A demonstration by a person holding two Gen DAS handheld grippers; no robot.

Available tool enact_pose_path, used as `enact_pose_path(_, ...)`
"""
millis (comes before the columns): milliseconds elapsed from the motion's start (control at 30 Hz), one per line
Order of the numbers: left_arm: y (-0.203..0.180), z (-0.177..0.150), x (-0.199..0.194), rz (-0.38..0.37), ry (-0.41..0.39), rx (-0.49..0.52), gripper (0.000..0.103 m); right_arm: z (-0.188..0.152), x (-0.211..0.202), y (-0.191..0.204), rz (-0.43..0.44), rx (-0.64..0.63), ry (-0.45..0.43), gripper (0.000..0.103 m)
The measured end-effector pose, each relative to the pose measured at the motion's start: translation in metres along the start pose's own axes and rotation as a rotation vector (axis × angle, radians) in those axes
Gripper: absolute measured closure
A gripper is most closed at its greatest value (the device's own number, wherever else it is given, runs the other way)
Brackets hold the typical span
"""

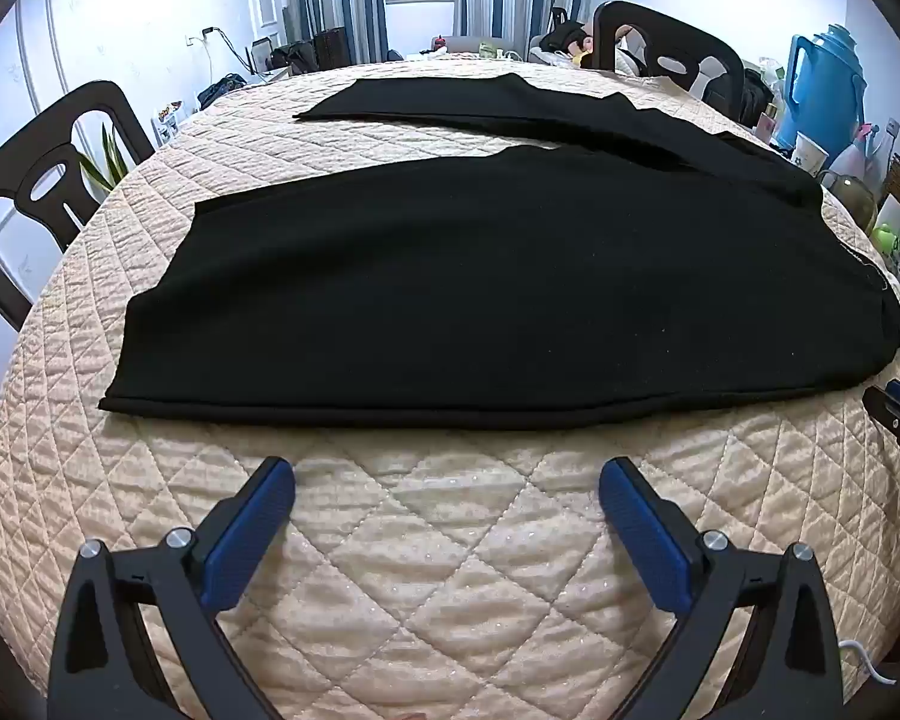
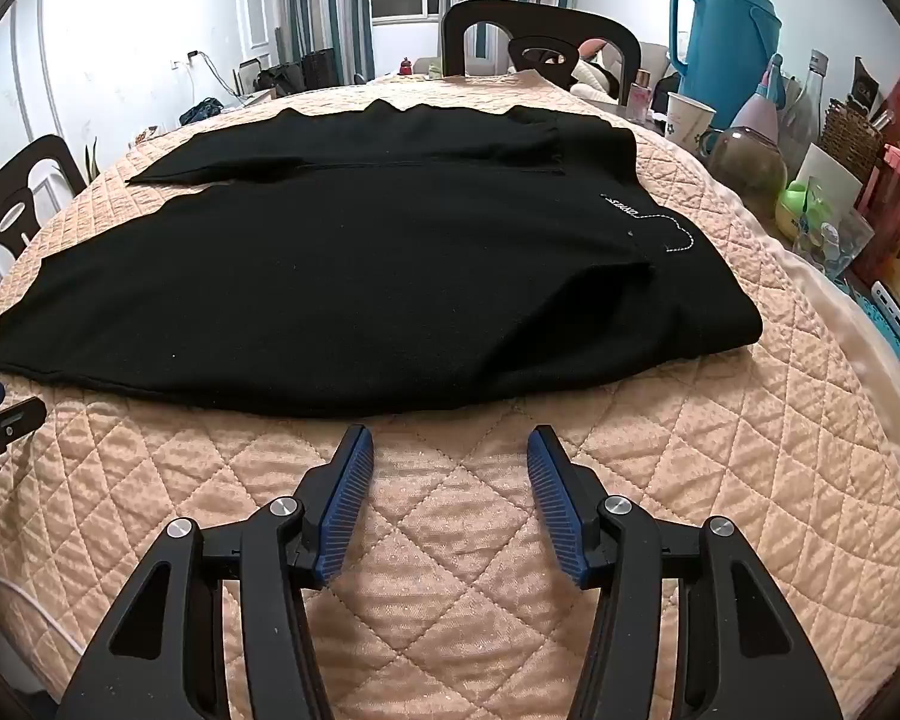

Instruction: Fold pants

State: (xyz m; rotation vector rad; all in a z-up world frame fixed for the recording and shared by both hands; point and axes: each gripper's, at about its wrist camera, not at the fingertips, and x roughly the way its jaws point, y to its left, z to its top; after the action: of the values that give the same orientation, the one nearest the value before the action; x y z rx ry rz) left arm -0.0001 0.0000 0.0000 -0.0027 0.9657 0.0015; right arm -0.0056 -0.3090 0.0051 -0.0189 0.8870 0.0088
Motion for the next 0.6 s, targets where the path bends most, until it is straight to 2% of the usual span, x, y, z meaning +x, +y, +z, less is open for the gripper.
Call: enact_pose_path(600,0.0001,0.0,0.0,0.0,0.001,0.0,0.0,0.0012,0.0007,0.0,-0.002,0.0,0.004,0.048)
